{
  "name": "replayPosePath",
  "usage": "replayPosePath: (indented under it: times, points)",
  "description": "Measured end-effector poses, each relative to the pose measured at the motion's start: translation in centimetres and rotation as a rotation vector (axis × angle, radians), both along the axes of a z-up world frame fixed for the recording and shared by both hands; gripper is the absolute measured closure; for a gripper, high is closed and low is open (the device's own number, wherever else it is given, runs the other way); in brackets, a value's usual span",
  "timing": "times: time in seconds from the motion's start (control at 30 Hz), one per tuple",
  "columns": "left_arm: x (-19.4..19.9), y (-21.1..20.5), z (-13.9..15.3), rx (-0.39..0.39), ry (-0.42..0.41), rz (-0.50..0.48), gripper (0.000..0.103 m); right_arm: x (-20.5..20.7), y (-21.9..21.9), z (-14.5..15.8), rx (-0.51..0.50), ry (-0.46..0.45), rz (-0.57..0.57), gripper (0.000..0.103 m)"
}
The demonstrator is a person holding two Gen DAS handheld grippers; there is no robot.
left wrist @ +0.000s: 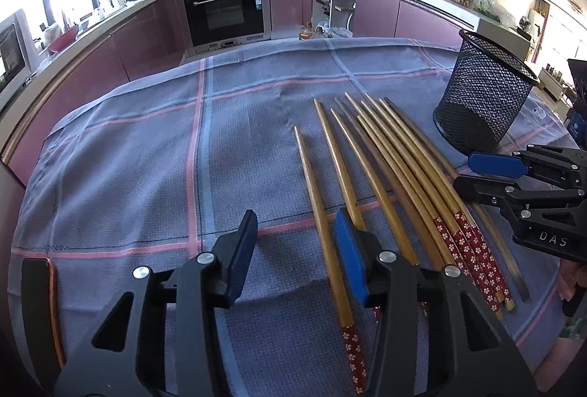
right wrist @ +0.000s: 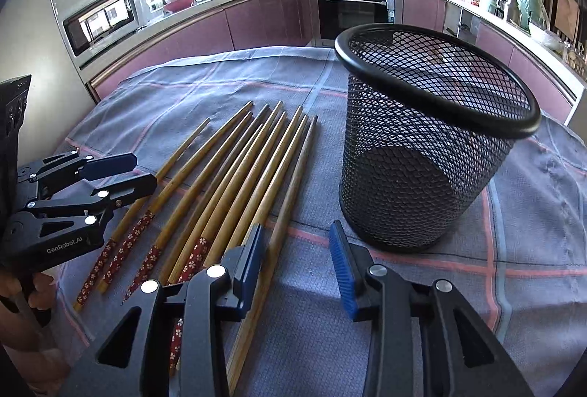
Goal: Organize utensils
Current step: 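Close the left tool on one chopstick while the right tool grasps another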
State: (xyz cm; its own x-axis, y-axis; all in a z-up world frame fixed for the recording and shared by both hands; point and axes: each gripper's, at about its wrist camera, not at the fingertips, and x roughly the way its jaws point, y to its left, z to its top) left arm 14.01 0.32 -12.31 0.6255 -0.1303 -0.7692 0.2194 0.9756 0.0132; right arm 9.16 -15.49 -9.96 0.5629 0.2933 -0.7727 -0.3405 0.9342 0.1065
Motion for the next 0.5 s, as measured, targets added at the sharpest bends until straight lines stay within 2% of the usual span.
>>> replayPosePath:
  times: [0.1,0.17,0.23,0.33,0.5]
  points:
    - [0.8,-0.3,-0.5,0.002,0.023,-0.008,0.064,0.5,0.8,0.0,-0.017,0.000,-0.002,0.068]
    - [1.3,-0.5,-0.4,0.000,0.026,-0.011,0.070,0.8,1.2,-0.1,-0.023,-0.002,-0.003,0.068]
    - [2.0,-0.8,-0.4,-0.015,0.036,-0.021,0.082,1.0,1.3,-0.1,-0.024,-0.003,-0.007,0.074]
    - [2.3,-1.3,-0.4,-0.034,0.042,-0.026,0.093,1.4,0.7,0.0,0.028,0.020,-0.005,0.091]
    - [2.2,-1.6,-0.4,-0.075,0.044,-0.014,0.096,1.5,-0.1,-0.1,0.097,0.042,-0.007,0.097]
